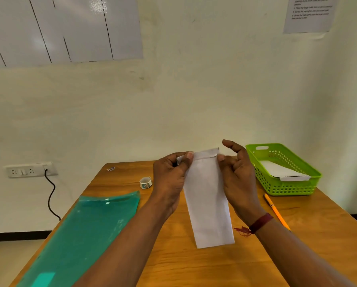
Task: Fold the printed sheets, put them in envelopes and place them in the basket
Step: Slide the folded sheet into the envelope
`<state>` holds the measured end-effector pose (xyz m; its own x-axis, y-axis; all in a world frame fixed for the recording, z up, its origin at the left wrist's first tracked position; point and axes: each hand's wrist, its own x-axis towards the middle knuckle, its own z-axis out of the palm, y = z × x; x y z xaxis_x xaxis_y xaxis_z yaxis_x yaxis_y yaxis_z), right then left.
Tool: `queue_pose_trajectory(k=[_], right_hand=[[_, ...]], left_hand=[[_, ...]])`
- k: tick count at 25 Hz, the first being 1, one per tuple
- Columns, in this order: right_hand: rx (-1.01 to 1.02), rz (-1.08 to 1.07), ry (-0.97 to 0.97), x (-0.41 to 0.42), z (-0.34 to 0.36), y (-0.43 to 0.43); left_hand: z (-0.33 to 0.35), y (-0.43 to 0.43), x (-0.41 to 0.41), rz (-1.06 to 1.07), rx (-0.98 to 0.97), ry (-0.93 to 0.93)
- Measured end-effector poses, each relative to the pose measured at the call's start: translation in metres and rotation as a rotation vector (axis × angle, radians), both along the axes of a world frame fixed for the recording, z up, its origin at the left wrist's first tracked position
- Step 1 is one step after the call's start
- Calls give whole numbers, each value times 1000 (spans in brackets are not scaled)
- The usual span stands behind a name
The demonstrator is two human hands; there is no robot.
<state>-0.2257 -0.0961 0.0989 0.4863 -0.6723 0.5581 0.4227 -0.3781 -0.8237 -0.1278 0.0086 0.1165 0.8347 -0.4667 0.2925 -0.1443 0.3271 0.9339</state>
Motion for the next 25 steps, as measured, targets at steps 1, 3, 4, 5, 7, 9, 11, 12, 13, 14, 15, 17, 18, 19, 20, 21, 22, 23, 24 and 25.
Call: queue_pose_trajectory(k=[1,3,4,5,7,9,11,12,13,14,15,17,18,19,20,21,22,23,24,25], right_hand=[[-8,27,40,-5,-7,0],[-22,70,180,-16,-26,1],[-28,78,260,-21,-35,1],[-31,82,327,-27,-43,1],[-40,95,400,-35,-57,-2],[-77,88,439,-40,-66,-9],[-125,42,465,-43,-71,-18],[-164,0,473,-44,-72,-23],[-214,-48,483,-44,-72,-28],[-271,-98,490,-45,-72,-31],[-328,-146,490,-45,-72,-32],[-435,-219,459,-42,-76,-31],[-493,-241,442,-41,-80,-30],[-546,-254,433,-40,-86,-29],[-587,-262,426,-39,-93,-29],[-611,-269,425,-38,-101,-28],[-630,-273,426,-38,-109,-27],[-642,-269,435,-37,-118,-24],[-648,-256,457,-36,-127,-20],[-652,-239,493,-36,-134,-16]], left_hand=[[2,1,1,-2,-39,42],[3,3,5,-19,-125,117],[3,4,6,-38,-168,151],[2,5,8,-62,-208,185],[-3,8,8,-122,-262,243],[-9,12,10,-187,-252,268],[-17,18,16,-228,-163,223],[-21,21,20,-226,-98,191],[-26,25,23,-212,-36,170],[-31,29,26,-190,21,165],[-36,32,29,-171,76,174],[-48,40,35,-158,180,202],[-54,45,38,-158,238,208],[-61,49,41,-163,295,219],[-67,53,44,-180,342,250],[-73,56,46,-206,371,302],[-79,59,47,-230,386,364],[-86,61,48,-238,397,418],[-92,64,49,-228,414,457],[-99,65,51,-208,431,484]])
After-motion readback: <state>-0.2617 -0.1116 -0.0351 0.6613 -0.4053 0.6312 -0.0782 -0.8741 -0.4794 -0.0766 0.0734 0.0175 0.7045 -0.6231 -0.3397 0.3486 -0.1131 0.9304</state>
